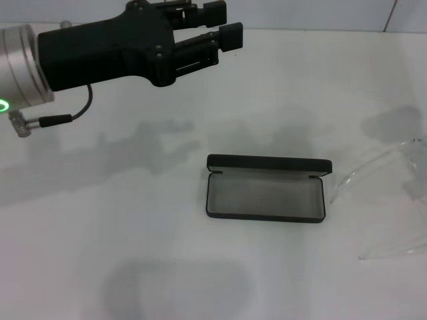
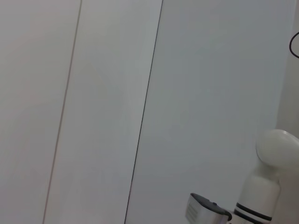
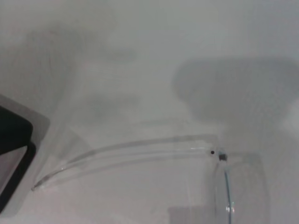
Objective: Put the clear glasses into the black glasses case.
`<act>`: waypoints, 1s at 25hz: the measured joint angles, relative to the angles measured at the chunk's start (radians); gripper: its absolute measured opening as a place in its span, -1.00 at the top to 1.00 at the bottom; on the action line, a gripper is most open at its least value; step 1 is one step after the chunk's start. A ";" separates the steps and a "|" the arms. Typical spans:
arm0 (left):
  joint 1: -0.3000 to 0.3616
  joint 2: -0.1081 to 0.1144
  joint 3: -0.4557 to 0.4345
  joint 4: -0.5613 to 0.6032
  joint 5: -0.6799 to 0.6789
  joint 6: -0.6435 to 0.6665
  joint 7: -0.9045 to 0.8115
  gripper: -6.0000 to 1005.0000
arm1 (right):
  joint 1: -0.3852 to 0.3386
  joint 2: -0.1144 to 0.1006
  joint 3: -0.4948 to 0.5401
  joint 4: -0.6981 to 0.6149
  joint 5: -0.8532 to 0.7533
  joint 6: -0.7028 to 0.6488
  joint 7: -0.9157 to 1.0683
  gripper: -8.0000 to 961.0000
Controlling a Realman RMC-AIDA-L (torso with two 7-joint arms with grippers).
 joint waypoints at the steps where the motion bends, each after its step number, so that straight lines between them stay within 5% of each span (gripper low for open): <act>1: 0.000 0.000 0.000 0.000 0.000 0.000 0.000 0.29 | -0.004 -0.001 0.000 -0.008 -0.001 -0.001 -0.001 0.77; 6: 0.001 0.000 0.000 0.000 -0.006 0.000 -0.001 0.30 | -0.034 -0.004 0.049 -0.105 -0.010 -0.033 -0.009 0.80; 11: 0.002 -0.001 0.001 0.000 -0.009 0.000 -0.003 0.31 | -0.070 -0.006 0.216 -0.261 0.024 -0.105 -0.070 0.81; 16: 0.001 -0.001 0.007 -0.018 -0.060 0.011 0.000 0.32 | -0.131 -0.005 0.418 -0.389 0.351 -0.120 -0.219 0.82; 20: -0.017 0.000 0.001 -0.075 -0.174 0.073 0.042 0.33 | -0.178 -0.003 0.500 -0.323 0.719 -0.104 -0.409 0.83; 25: -0.047 0.000 0.002 -0.122 -0.277 0.178 0.089 0.50 | -0.156 -0.006 0.493 -0.084 0.939 -0.150 -0.625 0.83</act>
